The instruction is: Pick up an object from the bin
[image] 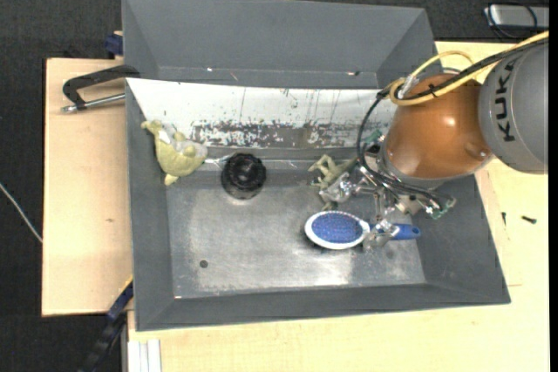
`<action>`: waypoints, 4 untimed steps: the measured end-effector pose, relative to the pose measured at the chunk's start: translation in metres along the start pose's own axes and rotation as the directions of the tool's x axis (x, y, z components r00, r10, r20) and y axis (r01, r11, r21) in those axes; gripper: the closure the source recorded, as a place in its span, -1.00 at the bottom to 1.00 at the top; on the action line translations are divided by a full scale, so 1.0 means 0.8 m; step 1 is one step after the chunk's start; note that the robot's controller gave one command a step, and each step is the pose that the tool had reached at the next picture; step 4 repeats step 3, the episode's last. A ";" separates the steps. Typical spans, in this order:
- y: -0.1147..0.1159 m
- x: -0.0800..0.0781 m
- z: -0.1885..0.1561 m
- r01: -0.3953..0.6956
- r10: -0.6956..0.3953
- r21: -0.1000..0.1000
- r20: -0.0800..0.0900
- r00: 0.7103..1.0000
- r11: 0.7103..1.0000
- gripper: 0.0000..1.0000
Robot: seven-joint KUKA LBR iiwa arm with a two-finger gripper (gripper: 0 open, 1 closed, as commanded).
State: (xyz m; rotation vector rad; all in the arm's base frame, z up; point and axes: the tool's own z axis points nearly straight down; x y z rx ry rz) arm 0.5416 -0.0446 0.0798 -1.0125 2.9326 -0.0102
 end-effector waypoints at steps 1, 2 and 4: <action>0.074 0.002 0.007 -0.028 0.028 -0.014 -0.027 0.999 1.000 -1.00; 0.071 0.002 0.005 -0.031 0.031 -0.014 -0.027 0.999 0.999 1.00; 0.070 -0.001 -0.030 -0.032 0.032 -0.016 -0.029 0.999 0.999 1.00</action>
Offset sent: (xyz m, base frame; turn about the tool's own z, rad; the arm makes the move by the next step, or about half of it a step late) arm -0.0399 0.0419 -0.0098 0.0308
